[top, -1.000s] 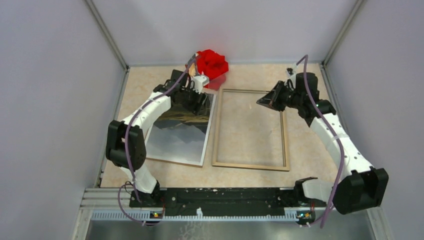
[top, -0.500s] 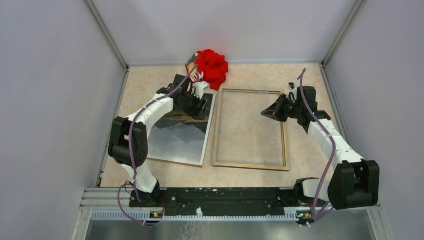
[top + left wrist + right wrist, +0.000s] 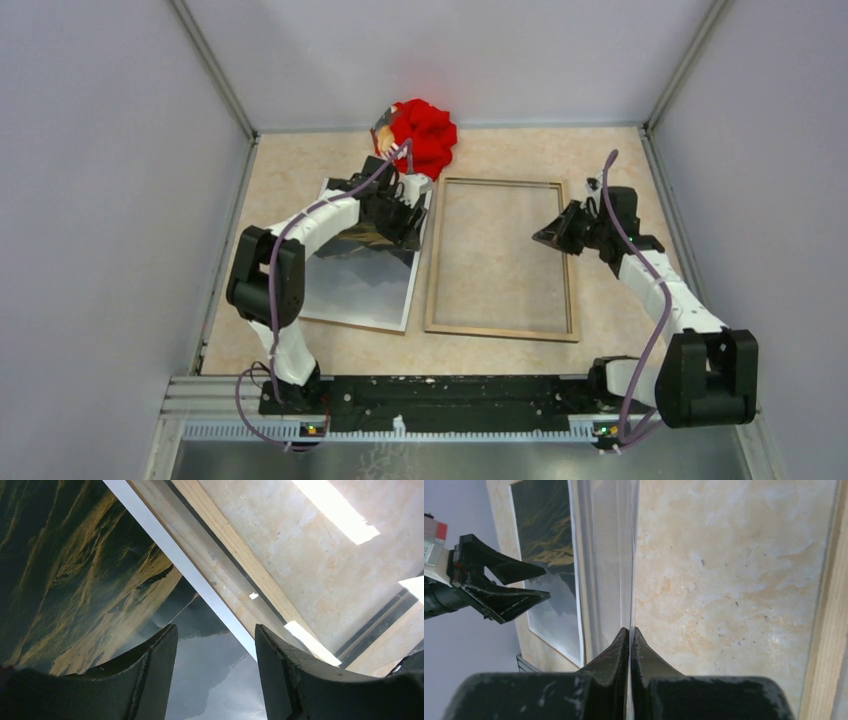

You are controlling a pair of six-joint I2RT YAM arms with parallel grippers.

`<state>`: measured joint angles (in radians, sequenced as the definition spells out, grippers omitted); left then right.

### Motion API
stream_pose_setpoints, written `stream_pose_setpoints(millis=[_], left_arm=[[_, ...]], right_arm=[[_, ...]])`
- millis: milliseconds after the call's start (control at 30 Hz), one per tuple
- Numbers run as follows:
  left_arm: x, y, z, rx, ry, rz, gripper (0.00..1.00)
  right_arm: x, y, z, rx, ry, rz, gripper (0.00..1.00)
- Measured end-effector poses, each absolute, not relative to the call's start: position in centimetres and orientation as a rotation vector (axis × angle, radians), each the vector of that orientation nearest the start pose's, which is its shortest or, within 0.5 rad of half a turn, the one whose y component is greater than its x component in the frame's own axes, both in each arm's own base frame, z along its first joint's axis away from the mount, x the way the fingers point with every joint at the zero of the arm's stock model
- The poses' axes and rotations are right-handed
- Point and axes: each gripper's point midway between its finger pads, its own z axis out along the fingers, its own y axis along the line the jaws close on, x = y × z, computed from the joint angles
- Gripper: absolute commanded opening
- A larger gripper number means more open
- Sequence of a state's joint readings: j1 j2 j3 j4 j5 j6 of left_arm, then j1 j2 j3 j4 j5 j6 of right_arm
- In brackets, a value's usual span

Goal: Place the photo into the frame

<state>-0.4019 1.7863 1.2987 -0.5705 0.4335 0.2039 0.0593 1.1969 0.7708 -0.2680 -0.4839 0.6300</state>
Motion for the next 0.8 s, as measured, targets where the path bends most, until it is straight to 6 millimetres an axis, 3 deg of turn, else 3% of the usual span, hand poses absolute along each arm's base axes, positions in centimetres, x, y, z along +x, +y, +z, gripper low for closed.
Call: stream_pose_setpoints(millis=[167, 467, 800], left_arm=[[34.3, -21.9, 7.9, 0.927, 2.451, -0.640, 0.65], [33.8, -22.6, 7.5, 0.955, 2.457, -0.644, 0.66], [33.9, -22.9, 7.2, 0.966, 2.459, -0.646, 0.66]], right_arm=[[30.9, 11.1, 13.6, 0.444, 2.309, 0.880, 0.00], [31.4, 9.7, 13.5, 0.464, 2.284, 0.863, 0.00], [31.4, 9.3, 12.6, 0.475, 2.286, 0.859, 0.00]])
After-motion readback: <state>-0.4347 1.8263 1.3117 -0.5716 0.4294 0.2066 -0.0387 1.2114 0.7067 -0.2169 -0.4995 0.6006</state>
